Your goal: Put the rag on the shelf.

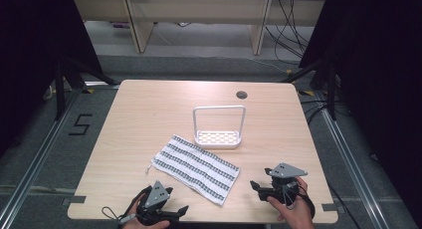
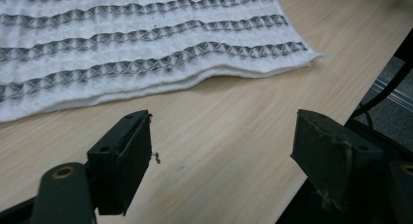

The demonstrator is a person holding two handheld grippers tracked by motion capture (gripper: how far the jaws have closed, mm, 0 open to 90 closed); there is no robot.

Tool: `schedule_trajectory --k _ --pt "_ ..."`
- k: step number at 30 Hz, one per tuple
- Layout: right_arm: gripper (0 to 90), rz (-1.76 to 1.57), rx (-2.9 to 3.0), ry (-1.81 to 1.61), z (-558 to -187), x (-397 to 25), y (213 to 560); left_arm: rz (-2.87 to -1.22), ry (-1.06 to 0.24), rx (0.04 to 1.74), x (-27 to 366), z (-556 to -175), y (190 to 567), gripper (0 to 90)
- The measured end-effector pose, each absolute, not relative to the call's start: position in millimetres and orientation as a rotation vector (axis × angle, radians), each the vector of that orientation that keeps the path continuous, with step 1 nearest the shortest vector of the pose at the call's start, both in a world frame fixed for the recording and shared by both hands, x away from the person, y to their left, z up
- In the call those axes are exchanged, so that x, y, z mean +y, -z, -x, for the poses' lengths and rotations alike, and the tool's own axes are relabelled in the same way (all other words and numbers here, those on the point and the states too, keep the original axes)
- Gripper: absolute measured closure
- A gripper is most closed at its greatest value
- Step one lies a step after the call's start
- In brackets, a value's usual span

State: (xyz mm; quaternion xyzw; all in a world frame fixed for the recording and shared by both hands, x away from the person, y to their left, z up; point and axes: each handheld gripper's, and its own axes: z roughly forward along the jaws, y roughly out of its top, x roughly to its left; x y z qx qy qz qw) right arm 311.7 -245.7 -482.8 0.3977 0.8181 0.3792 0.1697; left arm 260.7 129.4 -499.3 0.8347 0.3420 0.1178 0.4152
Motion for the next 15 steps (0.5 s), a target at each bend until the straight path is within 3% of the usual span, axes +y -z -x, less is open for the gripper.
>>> schedule_trajectory --k 15 --pt "34.5 -1.069 2.382 -1.079 -337.8 -225.3 480.4 -2.105 -0.246 0.747 82.6 -266.8 496.5 29.0"
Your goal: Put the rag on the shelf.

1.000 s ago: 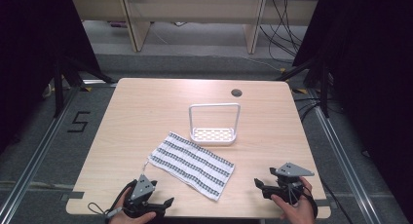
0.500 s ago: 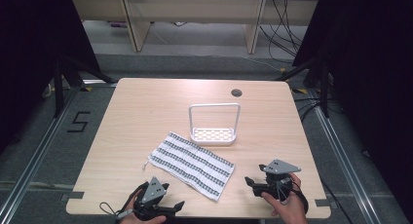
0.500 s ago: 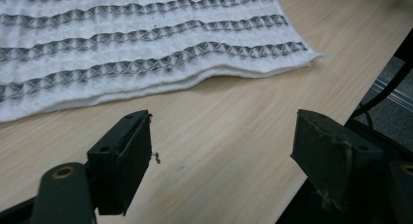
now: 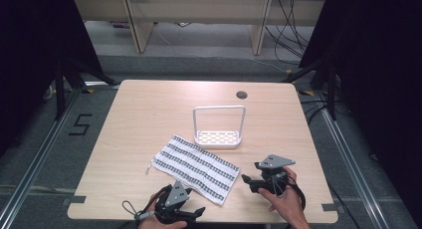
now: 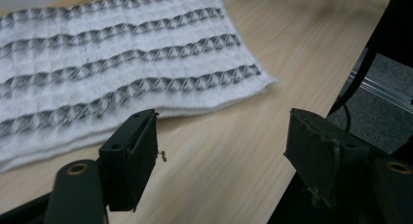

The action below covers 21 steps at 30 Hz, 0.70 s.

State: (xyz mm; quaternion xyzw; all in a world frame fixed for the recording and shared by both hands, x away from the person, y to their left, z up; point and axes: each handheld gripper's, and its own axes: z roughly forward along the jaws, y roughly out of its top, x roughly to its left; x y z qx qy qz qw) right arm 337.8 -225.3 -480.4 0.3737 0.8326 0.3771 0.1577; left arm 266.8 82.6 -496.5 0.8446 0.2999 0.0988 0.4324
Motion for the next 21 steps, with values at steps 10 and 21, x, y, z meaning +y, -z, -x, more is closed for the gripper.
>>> schedule_trajectory --k 10,21 --pt "37.3 -1.052 2.419 -1.075 -351.6 -213.1 478.8 -2.167 -0.253 0.642 54.6 -275.2 495.7 36.7" --pt "41.5 -1.051 2.438 -1.061 -362.1 -209.0 480.4 -2.215 -0.195 0.626 33.8 -288.2 498.3 41.7"
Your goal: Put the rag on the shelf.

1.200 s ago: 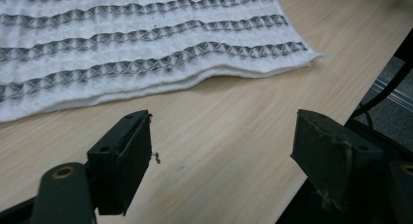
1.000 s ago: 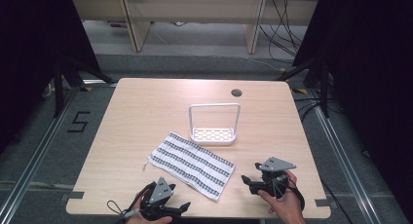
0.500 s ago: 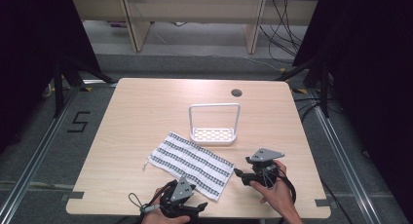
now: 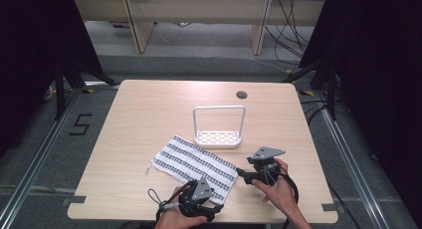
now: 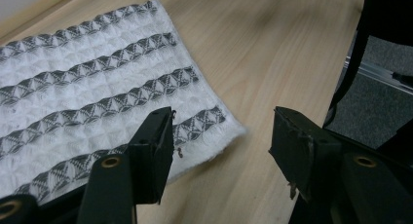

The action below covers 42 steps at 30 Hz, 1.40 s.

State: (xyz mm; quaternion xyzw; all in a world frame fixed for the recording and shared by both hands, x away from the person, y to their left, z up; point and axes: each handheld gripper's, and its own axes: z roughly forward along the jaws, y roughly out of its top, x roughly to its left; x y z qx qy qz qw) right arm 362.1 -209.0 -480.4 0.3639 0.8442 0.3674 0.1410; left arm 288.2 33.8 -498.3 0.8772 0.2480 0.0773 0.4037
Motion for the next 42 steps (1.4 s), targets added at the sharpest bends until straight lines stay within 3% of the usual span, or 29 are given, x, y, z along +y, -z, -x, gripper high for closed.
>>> schedule_trajectory --k 18,31,37,42 --pt "54.6 -1.058 2.52 -1.014 -377.0 -186.2 490.8 -2.332 -0.2 0.574 22.4 -299.7 507.1 51.4" --pt "70.6 -1.092 2.562 -0.964 -384.2 -188.3 502.5 -2.329 -0.248 0.553 25.7 -301.9 508.2 79.8" --pt "83.0 -1.093 2.567 -0.981 -380.3 -185.8 502.1 -2.343 -0.254 0.524 27.6 -302.6 505.8 85.2" --pt "85.6 -1.087 2.546 -1.042 -377.7 -186.7 496.8 -2.335 -0.257 0.513 30.9 -302.7 500.7 85.9"
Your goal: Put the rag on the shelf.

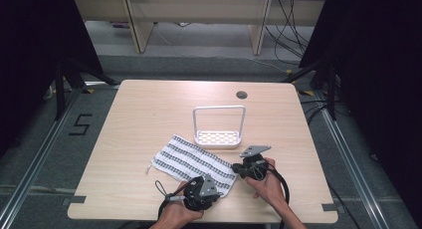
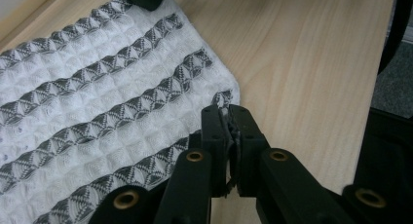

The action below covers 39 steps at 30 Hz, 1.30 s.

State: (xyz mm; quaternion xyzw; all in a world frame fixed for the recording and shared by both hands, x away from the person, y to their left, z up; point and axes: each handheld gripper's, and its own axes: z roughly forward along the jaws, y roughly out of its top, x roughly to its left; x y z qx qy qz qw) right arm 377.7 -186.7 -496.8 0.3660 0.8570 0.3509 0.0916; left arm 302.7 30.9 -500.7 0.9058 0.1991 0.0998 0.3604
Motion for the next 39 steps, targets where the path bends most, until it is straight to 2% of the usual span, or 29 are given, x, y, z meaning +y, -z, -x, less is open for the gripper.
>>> schedule_trajectory --k 7,10,19,21,22,39 --pt "86.0 -1.065 2.494 -1.158 -373.7 -188.9 476.0 -2.28 -0.277 0.512 40.7 -301.1 480.4 86.3" --pt "86.3 -1.015 2.47 -1.229 -368.9 -191.0 451.9 -2.232 -0.292 0.502 48.0 -299.2 460.7 86.3" --pt "86.8 -0.985 2.441 -1.324 -364.5 -184.7 415.9 -2.154 -0.342 0.511 66.3 -298.7 422.9 86.5" --pt "86.8 -0.966 2.426 -1.335 -365.0 -182.9 404.9 -2.094 -0.35 0.524 72.4 -297.7 405.5 86.5" --pt "86.8 -0.961 2.428 -1.342 -365.1 -182.2 399.0 -2.127 -0.364 0.496 76.9 -298.7 397.7 86.5" --pt "86.9 -0.848 2.324 -1.498 -360.4 -179.4 309.7 -1.999 -0.471 0.502 113.9 -313.4 310.2 86.6"
